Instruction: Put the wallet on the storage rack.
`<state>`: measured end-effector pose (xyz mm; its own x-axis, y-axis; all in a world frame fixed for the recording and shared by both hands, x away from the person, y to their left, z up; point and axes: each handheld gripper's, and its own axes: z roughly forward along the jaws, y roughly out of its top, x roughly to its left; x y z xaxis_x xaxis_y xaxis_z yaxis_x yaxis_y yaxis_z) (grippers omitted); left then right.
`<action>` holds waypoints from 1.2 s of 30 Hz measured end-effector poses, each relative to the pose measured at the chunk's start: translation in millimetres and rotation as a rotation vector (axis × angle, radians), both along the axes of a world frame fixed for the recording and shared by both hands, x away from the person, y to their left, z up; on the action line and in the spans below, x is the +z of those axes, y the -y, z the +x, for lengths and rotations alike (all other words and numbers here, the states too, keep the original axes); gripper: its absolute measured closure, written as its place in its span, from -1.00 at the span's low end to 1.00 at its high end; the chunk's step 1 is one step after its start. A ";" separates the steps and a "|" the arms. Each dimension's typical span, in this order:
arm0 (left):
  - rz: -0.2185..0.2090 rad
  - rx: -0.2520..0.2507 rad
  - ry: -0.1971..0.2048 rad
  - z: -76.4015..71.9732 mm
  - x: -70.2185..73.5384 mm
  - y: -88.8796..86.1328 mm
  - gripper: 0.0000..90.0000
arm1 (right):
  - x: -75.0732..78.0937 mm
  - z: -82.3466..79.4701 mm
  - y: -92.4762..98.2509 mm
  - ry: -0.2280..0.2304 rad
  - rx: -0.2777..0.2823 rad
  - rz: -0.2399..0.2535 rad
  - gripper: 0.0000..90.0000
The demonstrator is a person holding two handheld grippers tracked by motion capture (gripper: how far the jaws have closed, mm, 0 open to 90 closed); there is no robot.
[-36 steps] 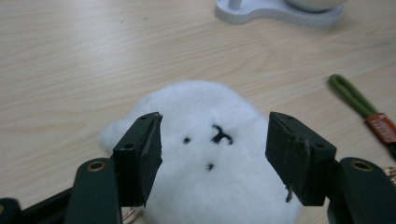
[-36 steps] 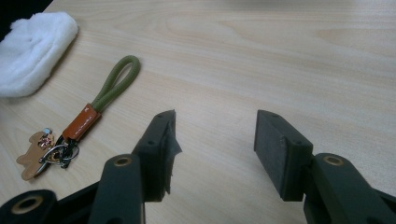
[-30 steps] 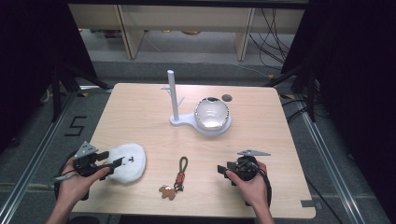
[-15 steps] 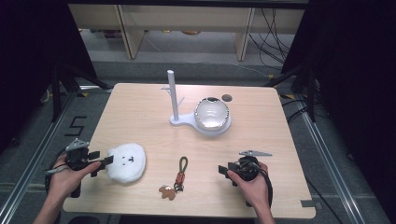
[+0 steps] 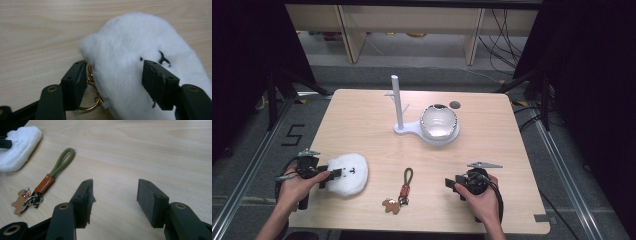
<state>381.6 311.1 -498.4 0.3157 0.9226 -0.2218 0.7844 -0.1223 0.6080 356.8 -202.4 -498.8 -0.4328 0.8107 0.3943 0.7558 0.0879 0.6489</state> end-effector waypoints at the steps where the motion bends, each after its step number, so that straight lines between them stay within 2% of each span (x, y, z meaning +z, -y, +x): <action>1: 0.000 0.000 0.000 0.0 0.0 0.0 -0.16 | 0.5 -0.2 0.0 -0.001 0.000 0.003 0.06; 5: 0.002 0.017 -0.016 -0.5 -4.3 2.8 -0.09 | 1.7 -0.3 -0.5 -0.001 0.000 0.002 0.07; 7: -0.014 0.037 -0.014 -1.6 -4.8 2.7 -0.02 | 2.2 -1.3 -0.7 -0.018 0.001 0.015 0.06; 9: -0.033 0.054 -0.013 -2.6 -5.6 2.1 0.03 | 0.5 0.0 -0.7 -0.003 0.002 0.007 0.07; 11: -0.034 0.064 -0.011 -3.9 -6.6 2.4 0.12 | 0.6 0.0 -0.1 -0.009 0.007 0.013 0.07; 13: -0.033 0.070 0.003 -5.3 -7.8 3.0 0.26 | 1.4 -0.5 0.5 -0.009 0.002 0.025 0.07; 14: -0.029 0.071 0.012 -6.2 -8.2 3.2 0.26 | 1.4 -0.5 0.5 -0.009 0.002 0.025 0.07; 15: -0.021 0.069 0.022 -7.3 -8.4 3.2 0.32 | 2.2 -0.7 1.7 -0.006 0.000 0.012 0.07; 16: -0.017 0.069 0.029 -8.5 -8.6 3.6 0.39 | 2.6 -1.6 0.5 -0.025 -0.011 0.034 0.07; 17: -0.015 0.062 0.049 -10.2 -9.4 4.1 0.49 | 2.7 -1.0 4.4 -0.002 0.008 0.021 0.08; 19: -0.011 0.062 0.060 -10.9 -9.6 4.6 0.62 | 3.2 -1.6 4.5 -0.015 -0.004 0.020 0.08; 20: -0.004 0.057 0.066 -11.5 -9.1 5.2 0.68 | 2.7 -1.4 4.8 -0.002 0.005 0.022 0.08; 21: -0.004 0.039 0.074 -11.9 -8.9 6.5 0.73 | 2.5 -1.5 4.6 -0.003 0.003 0.016 0.08; 22: -0.010 0.042 0.082 -11.8 -9.3 7.9 0.75 | 2.8 -2.8 2.4 -0.020 -0.015 0.024 0.08; 23: -0.010 0.042 0.082 -11.8 -9.3 7.9 0.77 | 2.5 -2.1 4.1 0.001 -0.001 -0.002 0.08; 24: -0.001 0.032 0.082 -11.8 -8.8 7.7 0.77 | 2.5 -2.1 4.1 0.001 -0.001 -0.002 0.08; 25: -0.003 0.030 0.083 -12.0 -8.5 8.0 0.78 | 2.6 -3.5 2.0 -0.026 -0.007 0.040 0.08; 26: -0.026 0.049 0.102 -11.8 -9.6 10.2 0.80 | 3.3 -3.2 2.4 -0.032 -0.013 0.023 0.08; 27: -0.023 0.030 0.113 -12.9 -8.2 9.1 0.81 | 2.2 -1.4 4.1 -0.007 0.005 0.019 0.08; 28: -0.021 0.019 0.120 -13.8 -6.5 8.9 0.81 | 3.2 -1.5 5.1 -0.017 0.000 0.016 0.09; 29: -0.021 0.019 0.120 -13.8 -6.5 8.9 0.82 | 2.9 -0.7 5.3 -0.003 0.000 0.015 0.09; 31: -0.034 -0.003 0.160 -17.7 1.6 10.5 0.82 | 4.5 -0.2 5.7 0.002 0.003 0.014 0.09; 32: -0.034 -0.003 0.160 -17.7 1.6 10.5 0.82 | 4.5 -0.2 5.7 0.002 0.003 0.014 0.09; 33: -0.059 0.005 0.189 -19.2 4.5 13.9 0.82 | 6.8 -0.4 5.2 0.014 0.002 0.022 0.09; 36: -0.074 -0.026 0.253 -24.2 16.1 19.4 0.82 | 10.6 -0.2 4.5 0.023 0.009 0.024 0.09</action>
<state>357.5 291.8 -482.3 0.3927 0.8978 -0.1995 0.6037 -0.0880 0.7923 356.5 -206.9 -488.1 -0.4488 0.7971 0.4040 0.7402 0.0783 0.6678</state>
